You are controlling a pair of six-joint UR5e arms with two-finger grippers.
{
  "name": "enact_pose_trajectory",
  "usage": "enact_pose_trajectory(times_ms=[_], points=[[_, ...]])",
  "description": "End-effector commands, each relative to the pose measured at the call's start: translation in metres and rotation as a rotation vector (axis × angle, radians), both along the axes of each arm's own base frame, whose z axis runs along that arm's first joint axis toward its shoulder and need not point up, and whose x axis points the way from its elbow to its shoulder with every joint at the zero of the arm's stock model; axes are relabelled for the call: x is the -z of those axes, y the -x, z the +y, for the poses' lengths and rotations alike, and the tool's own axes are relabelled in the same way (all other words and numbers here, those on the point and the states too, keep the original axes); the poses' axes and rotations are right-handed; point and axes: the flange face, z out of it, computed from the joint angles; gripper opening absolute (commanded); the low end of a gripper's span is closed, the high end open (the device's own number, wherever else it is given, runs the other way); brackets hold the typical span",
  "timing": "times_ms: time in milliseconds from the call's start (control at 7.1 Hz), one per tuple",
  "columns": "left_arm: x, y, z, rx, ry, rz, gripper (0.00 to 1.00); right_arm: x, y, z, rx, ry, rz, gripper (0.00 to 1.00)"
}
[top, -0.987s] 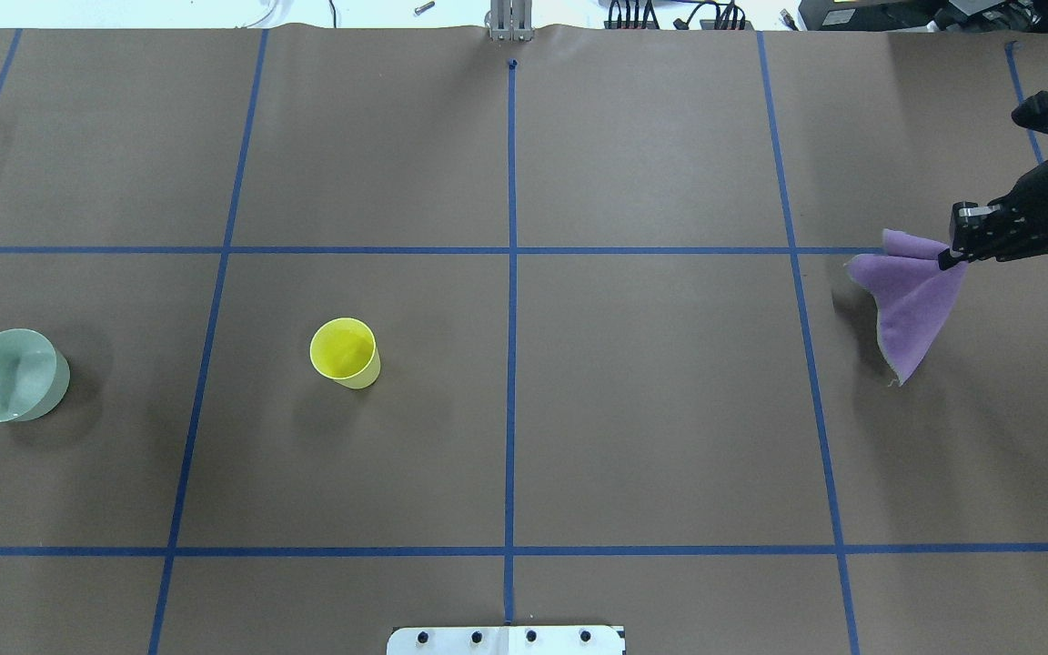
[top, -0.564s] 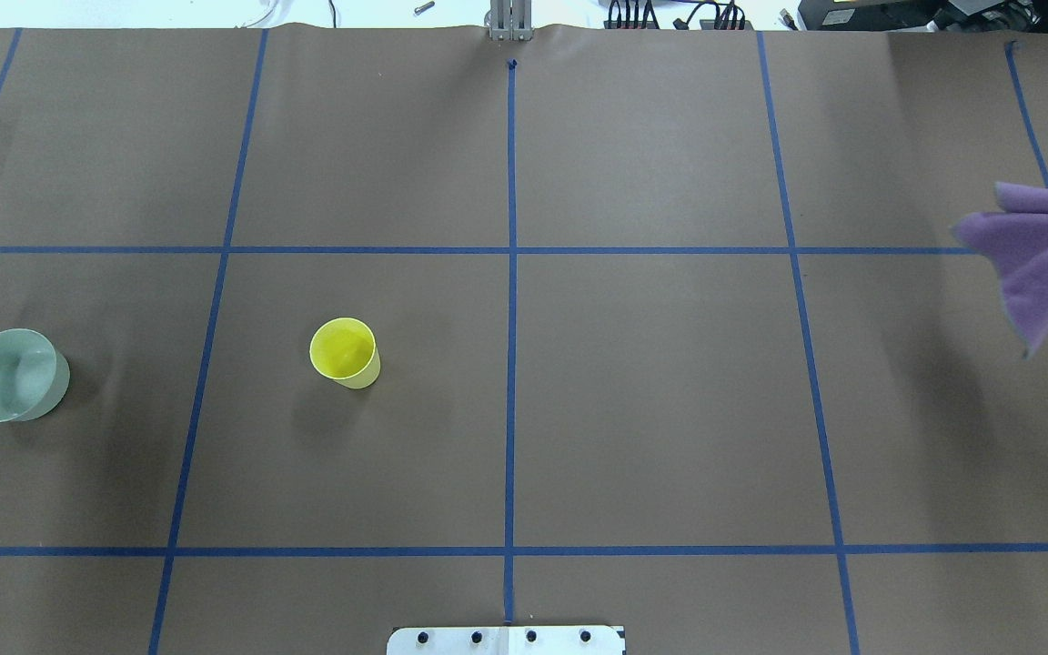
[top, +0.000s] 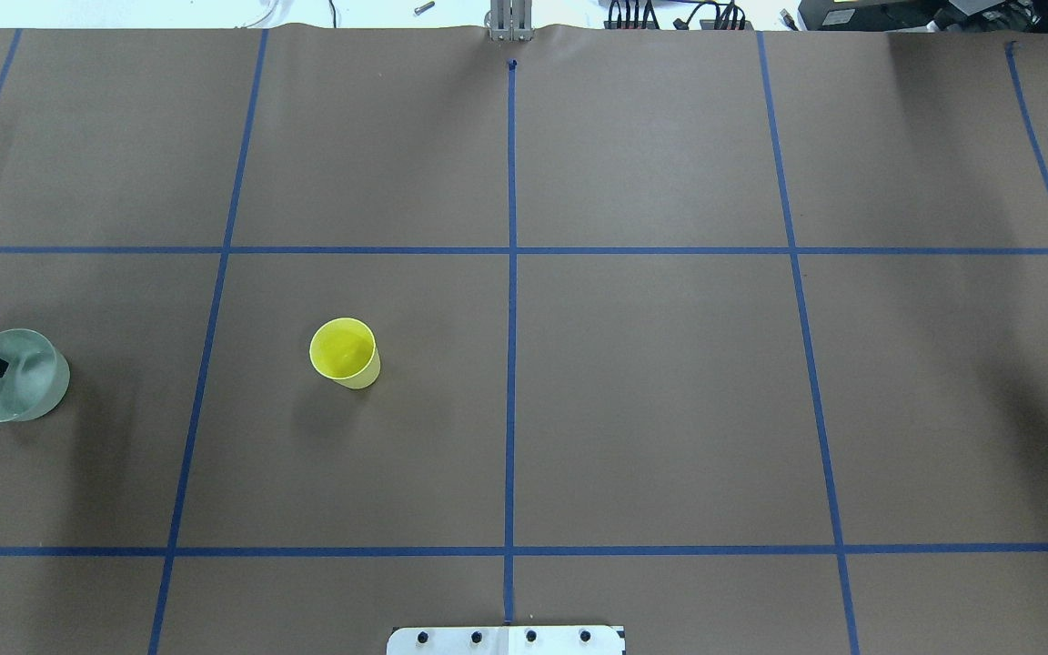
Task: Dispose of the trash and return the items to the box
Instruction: 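Drop the cloth into the pink bin while the left gripper grasps the green bowl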
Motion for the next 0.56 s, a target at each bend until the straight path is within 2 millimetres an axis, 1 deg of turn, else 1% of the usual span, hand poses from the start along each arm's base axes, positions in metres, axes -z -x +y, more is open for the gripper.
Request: enact_pose_trajectory(times_ms=[0,141,282,423], points=[[0.007,-0.004,0.002,-0.03,0.027,0.057,0.0,-0.037,-0.07,0.014,0.091,-0.031,0.092,0.0],[0.008,-0.004,0.002,-0.032,0.028,0.063,0.0,-0.07,-0.114,0.021,0.114,-0.03,0.119,0.0],[0.013,0.0,-0.002,-0.025,0.028,0.075,0.0,-0.109,-0.148,0.025,0.186,-0.032,0.141,0.0],[0.019,0.029,-0.012,0.012,0.041,0.127,0.0,-0.135,-0.169,0.035,0.199,-0.01,0.144,0.0]])
